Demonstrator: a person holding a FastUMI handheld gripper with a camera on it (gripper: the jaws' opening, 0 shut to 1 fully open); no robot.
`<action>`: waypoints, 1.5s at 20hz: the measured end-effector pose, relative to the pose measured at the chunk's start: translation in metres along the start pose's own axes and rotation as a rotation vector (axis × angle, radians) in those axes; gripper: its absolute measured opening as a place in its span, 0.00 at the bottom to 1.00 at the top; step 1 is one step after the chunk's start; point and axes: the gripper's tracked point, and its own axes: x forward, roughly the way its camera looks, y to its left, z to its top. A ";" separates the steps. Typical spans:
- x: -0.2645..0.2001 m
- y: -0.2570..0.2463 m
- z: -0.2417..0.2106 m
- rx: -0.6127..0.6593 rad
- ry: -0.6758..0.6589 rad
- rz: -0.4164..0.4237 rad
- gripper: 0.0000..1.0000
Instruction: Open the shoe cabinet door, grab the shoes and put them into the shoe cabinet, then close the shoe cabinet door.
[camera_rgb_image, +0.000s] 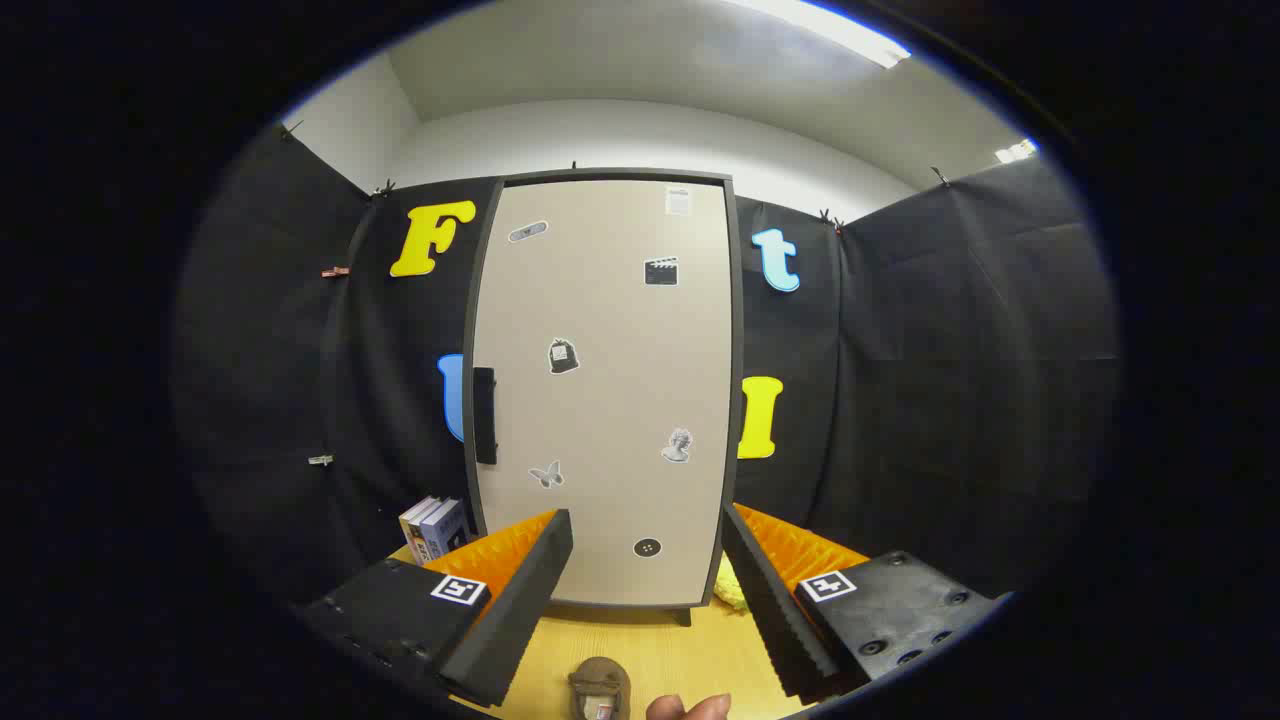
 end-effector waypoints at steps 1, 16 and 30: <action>0.000 -0.001 0.000 0.000 0.001 -0.002 0.97; 0.001 0.003 0.000 -0.027 -0.001 -0.017 0.97; 0.056 0.085 0.026 -0.004 -0.022 0.071 0.97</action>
